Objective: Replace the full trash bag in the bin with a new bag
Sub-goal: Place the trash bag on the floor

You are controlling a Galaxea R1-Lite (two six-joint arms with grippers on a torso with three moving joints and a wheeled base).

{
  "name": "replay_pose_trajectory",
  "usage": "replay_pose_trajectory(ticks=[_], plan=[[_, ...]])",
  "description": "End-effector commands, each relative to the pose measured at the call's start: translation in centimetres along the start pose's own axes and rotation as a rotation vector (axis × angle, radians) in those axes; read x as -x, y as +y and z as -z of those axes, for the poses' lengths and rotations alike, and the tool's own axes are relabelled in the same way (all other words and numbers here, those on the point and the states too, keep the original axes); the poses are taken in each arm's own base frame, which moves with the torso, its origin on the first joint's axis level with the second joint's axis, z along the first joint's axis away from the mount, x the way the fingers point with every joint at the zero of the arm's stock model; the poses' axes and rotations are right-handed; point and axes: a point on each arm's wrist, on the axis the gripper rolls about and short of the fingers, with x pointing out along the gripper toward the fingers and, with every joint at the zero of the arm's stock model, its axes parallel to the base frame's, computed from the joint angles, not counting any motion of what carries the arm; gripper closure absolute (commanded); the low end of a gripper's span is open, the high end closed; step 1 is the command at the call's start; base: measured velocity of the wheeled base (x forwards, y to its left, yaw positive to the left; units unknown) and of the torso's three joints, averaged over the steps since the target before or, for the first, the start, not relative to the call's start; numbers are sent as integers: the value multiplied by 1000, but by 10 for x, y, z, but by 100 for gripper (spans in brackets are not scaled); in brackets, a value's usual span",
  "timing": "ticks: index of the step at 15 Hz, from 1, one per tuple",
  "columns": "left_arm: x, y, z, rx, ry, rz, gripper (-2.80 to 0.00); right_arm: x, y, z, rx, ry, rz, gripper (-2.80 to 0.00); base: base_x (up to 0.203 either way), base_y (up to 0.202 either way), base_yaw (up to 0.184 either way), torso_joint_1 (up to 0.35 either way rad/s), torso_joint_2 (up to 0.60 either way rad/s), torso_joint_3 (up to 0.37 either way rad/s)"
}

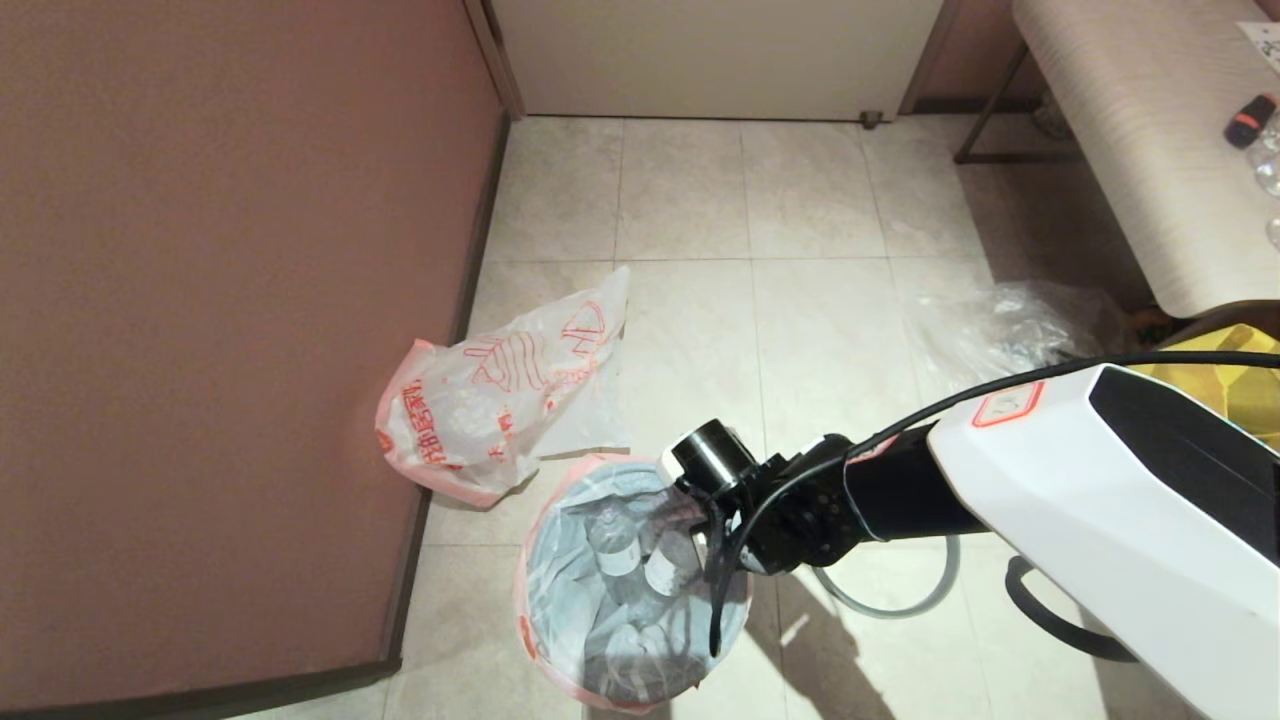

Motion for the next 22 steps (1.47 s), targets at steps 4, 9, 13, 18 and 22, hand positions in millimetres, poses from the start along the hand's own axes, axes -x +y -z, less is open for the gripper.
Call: replay_pose_trajectory(ticks=[4,9,13,18,22], plan=[[0,0,0,0,2,-1,0,11,-6,-12,-50,-44,-97,-280,0,0,0,0,0,0],[0,0,0,0,2,-1,0,45,42,2,85,-62,-261,-280,0,0,0,0,0,0],[0,0,0,0,2,-1,0,37,64,-1,154,-143,-361,-280,0,0,0,0,0,0],[0,0,0,0,2,-1,0,52,105,9,214,-167,-495,-280,0,0,0,0,0,0],[0,0,0,0,2,1,0,52,136,39,289,-132,-526,-280,0,0,0,0,0,0]])
